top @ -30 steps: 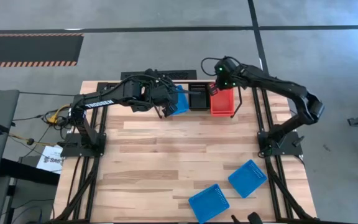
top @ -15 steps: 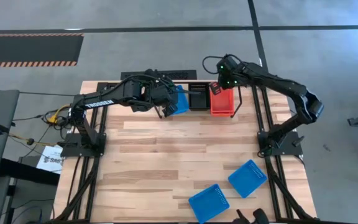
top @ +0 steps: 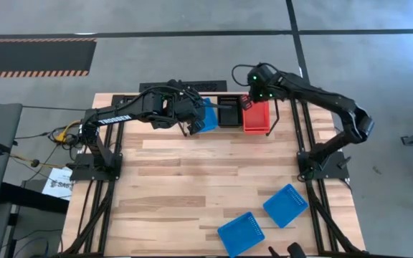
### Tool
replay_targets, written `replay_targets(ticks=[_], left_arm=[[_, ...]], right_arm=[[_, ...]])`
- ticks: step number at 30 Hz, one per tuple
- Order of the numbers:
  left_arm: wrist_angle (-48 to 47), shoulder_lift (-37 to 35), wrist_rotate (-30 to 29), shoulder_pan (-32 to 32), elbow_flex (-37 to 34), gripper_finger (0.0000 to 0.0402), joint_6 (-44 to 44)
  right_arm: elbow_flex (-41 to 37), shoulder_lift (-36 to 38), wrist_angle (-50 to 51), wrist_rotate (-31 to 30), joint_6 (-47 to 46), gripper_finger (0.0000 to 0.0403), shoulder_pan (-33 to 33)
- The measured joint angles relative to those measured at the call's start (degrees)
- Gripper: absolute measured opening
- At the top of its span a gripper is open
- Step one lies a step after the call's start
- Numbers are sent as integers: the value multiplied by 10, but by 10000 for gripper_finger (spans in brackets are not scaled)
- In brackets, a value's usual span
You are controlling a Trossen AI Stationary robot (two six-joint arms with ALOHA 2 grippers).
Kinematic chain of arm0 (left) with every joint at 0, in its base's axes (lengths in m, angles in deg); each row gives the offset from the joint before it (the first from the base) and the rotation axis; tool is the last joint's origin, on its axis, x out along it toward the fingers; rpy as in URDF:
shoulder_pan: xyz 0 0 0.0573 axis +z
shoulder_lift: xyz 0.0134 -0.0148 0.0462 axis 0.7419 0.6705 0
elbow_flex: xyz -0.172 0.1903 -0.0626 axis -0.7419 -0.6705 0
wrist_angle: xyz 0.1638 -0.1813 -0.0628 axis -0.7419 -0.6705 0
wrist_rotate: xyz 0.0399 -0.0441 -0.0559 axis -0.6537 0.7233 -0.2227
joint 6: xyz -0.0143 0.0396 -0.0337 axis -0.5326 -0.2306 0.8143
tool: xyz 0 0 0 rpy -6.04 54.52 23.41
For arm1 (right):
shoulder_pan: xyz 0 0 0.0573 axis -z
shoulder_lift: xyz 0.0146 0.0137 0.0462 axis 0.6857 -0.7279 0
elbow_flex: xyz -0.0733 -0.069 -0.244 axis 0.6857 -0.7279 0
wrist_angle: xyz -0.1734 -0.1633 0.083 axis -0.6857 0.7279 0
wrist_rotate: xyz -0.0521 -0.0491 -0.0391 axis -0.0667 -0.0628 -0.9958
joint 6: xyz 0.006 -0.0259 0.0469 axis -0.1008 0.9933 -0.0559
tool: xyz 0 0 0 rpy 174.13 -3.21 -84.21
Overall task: Stack baskets on shelf by color
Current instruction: Stack the orange bin on top of the orange bin on the shelf
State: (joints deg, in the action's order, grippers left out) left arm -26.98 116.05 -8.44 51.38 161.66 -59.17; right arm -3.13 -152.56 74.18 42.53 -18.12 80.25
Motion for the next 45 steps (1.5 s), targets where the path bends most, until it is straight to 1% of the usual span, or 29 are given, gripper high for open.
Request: replay_targets(ticks=[3, 8, 12, 22, 36, 45], left_arm=[[0, 0, 0, 0, 0, 0, 0], [0, 0, 0, 0, 0, 0, 0], [0, 0, 0, 0, 0, 0, 1], [0, 0, 0, 0, 0, 0, 1], [0, 0, 0, 0, 0, 0, 0], [0, 0, 0, 0, 0, 0, 0]], right_arm=[[12, 4, -5, -23, 12, 0, 0], [16, 0, 3, -23, 18, 0, 30], [16, -6, 18, -12, 15, 0, 40], [16, -6, 23, -3, 14, 0, 23], [16, -6, 24, -4, 8, 0, 29], [-35, -6, 5, -9, -3, 0, 30]])
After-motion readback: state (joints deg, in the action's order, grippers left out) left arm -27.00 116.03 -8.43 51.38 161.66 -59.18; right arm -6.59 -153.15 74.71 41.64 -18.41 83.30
